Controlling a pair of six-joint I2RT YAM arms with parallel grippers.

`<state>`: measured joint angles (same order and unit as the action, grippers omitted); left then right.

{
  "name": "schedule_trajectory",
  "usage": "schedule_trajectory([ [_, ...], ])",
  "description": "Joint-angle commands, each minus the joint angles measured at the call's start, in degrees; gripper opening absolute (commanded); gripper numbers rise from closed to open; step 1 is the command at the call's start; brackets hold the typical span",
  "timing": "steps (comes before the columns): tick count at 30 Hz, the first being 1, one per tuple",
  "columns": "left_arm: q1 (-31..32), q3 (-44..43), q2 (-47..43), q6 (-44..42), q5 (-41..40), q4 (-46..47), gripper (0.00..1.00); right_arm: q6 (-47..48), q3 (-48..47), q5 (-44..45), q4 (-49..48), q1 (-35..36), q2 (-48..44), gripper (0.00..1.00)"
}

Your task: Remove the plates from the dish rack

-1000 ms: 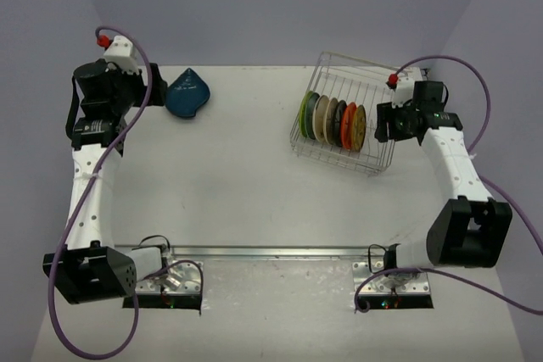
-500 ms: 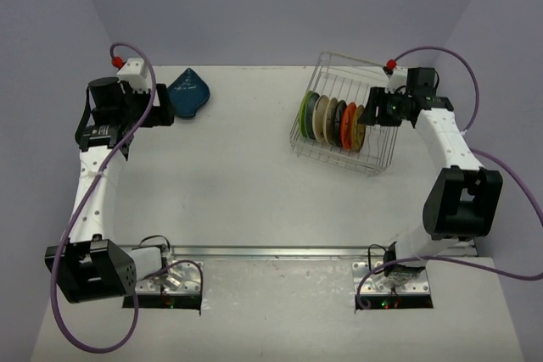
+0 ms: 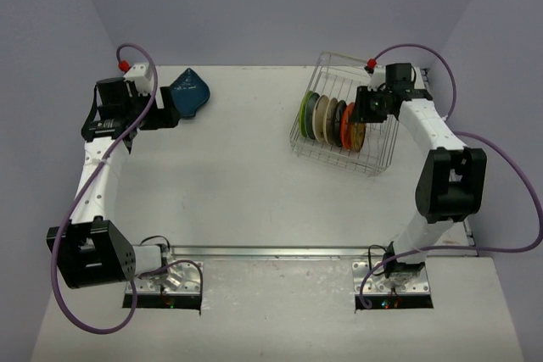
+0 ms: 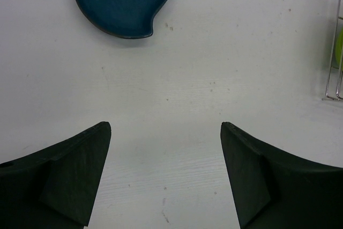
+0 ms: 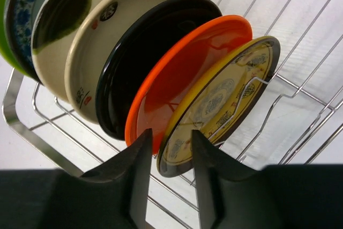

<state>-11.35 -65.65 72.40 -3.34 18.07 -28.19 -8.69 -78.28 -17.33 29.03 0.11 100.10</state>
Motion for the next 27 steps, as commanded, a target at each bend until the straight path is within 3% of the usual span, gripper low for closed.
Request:
schedule_trajectory([
  [1, -0.2, -1.6, -1.0, 0.1, -0.1, 1.3, 0.81, -0.9, -3.7, 2.7, 0.4, 1.6, 0.8, 0.28],
  [7, -0.2, -2.5, -1.0, 0.3, 0.2, 1.0, 0.82, -5.0, -6.3, 0.7, 5.3, 0.9, 0.1, 0.0],
  [14, -0.2, -5.1, -1.0, -0.1, 1.4, -1.2, 0.95, -8.1, -8.7, -10.4, 9.2, -4.9, -3.1, 0.0],
  [16, -0.2, -6.2, -1.0, 0.1, 2.0, -1.8, 1.0, -7.0, -9.6, -15.4, 9.7, -6.1, -5.6, 0.0],
  [19, -0.2, -7.9, -1.0, 0.8, 4.3, -2.4, 1.0, -3.1, -10.4, -20.9, 10.1, -6.2, -10.0, 0.0],
  [25, -0.2, -12.0, -1.0, 3.2, 10.6, -3.0, 1.0, 9.4, -12.5, -28.4, 10.6, -4.3, -19.7, 0.0],
  [27, -0.2, -13.4, -1.1, 5.1, 14.4, -2.8, 0.99, 20.7, -12.0, -26.5, 12.0, -1.1, -23.7, 0.0],
])
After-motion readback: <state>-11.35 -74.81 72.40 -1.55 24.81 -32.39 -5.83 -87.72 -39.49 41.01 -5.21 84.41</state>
